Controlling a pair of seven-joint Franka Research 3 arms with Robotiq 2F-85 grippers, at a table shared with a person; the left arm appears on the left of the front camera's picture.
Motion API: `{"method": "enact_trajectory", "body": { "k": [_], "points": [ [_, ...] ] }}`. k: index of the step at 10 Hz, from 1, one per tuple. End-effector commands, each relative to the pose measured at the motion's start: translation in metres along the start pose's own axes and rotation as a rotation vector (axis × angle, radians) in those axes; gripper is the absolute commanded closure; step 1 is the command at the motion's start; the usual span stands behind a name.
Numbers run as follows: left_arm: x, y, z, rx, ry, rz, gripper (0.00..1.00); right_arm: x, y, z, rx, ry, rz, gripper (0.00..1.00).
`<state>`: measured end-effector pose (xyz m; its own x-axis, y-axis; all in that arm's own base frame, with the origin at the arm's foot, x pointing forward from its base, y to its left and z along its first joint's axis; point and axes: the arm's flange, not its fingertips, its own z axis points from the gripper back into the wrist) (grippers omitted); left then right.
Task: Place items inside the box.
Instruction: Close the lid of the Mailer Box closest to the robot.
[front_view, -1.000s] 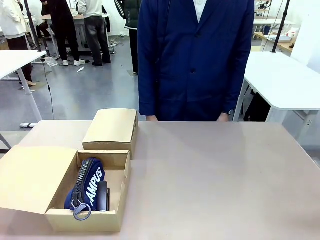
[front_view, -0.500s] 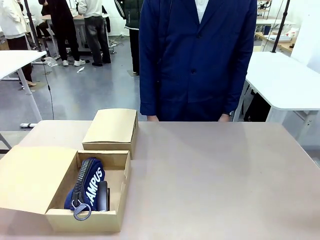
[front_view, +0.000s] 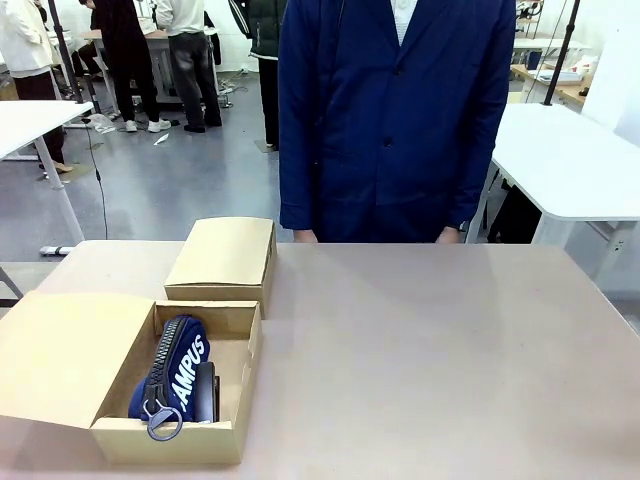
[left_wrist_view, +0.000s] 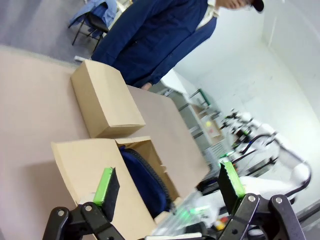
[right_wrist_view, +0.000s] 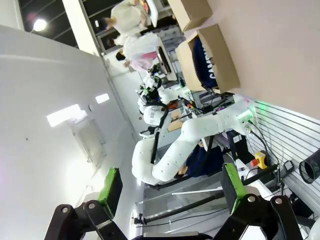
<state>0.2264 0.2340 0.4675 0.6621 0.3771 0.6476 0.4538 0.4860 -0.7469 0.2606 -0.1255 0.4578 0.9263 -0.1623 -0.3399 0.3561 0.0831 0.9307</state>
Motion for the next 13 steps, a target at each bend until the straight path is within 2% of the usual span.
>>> {"method": "enact_trajectory", "body": {
  "k": [1, 2, 3, 4, 5, 6, 8, 9, 10, 11, 13],
  "points": [
    [-0.018, -0.037, -0.046, 0.072, -0.002, -0.589, 0.00, -0.002, 0.002, -0.001, 0.000, -0.015, -0.003, 0.00],
    [-0.033, -0.048, -0.066, 0.048, 0.092, -0.779, 0.00, -0.002, 0.002, -0.001, 0.000, -0.015, -0.003, 0.00],
    [-0.048, -0.054, -0.086, 0.016, 0.137, -0.901, 0.00, -0.002, 0.002, -0.001, 0.000, -0.015, -0.003, 0.00],
    [-0.060, -0.058, -0.102, -0.048, 0.142, -0.991, 0.00, -0.002, 0.002, -0.001, 0.000, -0.015, -0.003, 0.00],
    [-0.063, -0.061, -0.118, -0.064, 0.105, -1.008, 0.00, -0.002, 0.002, -0.001, 0.000, -0.015, -0.003, 0.00],
    [0.010, -0.061, -0.067, -0.038, 0.210, -0.654, 0.00, -0.002, 0.002, -0.001, 0.000, -0.015, -0.003, 0.00],
    [0.010, -0.061, -0.067, -0.038, 0.210, -0.654, 0.00, -0.002, 0.002, -0.001, 0.000, -0.015, -0.003, 0.00],
    [0.013, -0.062, -0.079, -0.053, 0.223, -0.775, 0.00, -0.002, 0.002, -0.001, 0.000, -0.015, -0.003, 0.00],
    [0.018, -0.030, -0.078, -0.086, 0.324, -0.903, 0.00, -0.002, 0.002, -0.001, 0.000, -0.015, -0.003, 0.00],
    [0.037, -0.001, -0.068, -0.064, 0.256, -1.029, 0.00, -0.002, 0.002, -0.001, 0.000, -0.015, -0.003, 0.00],
    [0.052, 0.046, -0.049, -0.054, 0.334, -1.019, 0.00, -0.002, 0.002, -0.001, 0.000, -0.015, -0.003, 0.00]
  ]
}}
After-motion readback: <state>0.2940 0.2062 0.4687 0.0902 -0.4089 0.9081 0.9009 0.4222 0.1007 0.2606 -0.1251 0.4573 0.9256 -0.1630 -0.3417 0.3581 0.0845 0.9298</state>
